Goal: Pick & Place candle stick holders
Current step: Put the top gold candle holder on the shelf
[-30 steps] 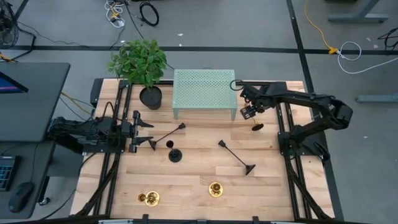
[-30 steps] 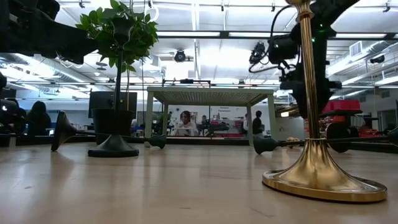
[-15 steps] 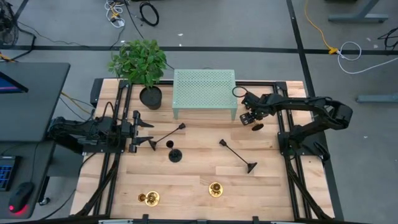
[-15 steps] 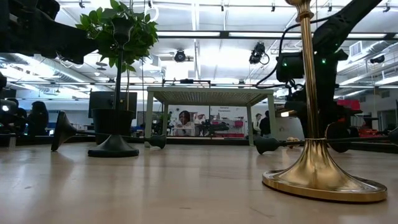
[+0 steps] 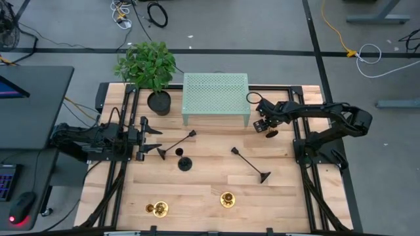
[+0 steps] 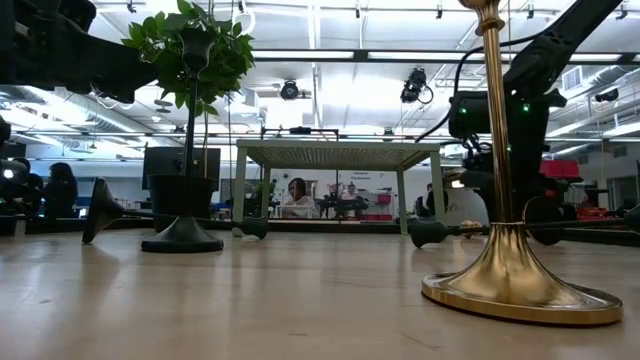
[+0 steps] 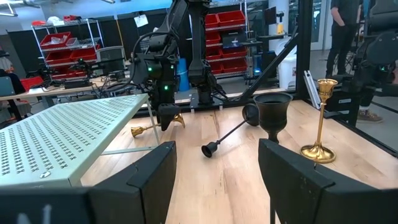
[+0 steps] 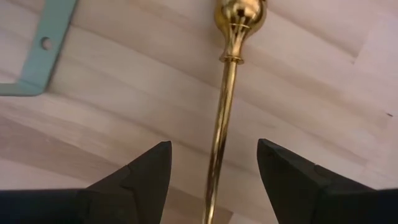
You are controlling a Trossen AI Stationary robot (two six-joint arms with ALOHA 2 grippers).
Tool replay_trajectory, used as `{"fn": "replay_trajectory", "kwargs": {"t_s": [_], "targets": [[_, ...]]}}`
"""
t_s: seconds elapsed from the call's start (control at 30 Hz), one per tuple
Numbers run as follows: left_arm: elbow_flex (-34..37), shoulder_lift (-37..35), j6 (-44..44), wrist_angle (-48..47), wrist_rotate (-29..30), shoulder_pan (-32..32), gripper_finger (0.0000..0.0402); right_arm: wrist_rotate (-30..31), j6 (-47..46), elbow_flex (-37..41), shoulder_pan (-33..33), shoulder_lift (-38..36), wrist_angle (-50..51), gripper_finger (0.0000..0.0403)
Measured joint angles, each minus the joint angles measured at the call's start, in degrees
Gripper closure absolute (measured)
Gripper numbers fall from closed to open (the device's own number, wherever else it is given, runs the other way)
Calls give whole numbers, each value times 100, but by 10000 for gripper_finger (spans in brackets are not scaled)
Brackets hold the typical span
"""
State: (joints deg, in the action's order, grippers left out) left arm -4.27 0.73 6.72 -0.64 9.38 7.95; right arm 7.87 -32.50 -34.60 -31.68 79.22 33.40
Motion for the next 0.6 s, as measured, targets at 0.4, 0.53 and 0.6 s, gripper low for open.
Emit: {"fn": "replay_trajectory", "kwargs": {"t_s": [0.4, 0.53, 0.6], "targets": [[0, 0, 0, 0, 1, -1, 175, 21, 22, 100, 0, 0, -107, 193], [0, 0, 0, 0, 0, 1, 175, 23, 43, 100, 0, 0, -111, 202], [2, 0, 0, 0, -1, -1, 175, 23, 43, 100, 0, 0, -111, 205]]}}
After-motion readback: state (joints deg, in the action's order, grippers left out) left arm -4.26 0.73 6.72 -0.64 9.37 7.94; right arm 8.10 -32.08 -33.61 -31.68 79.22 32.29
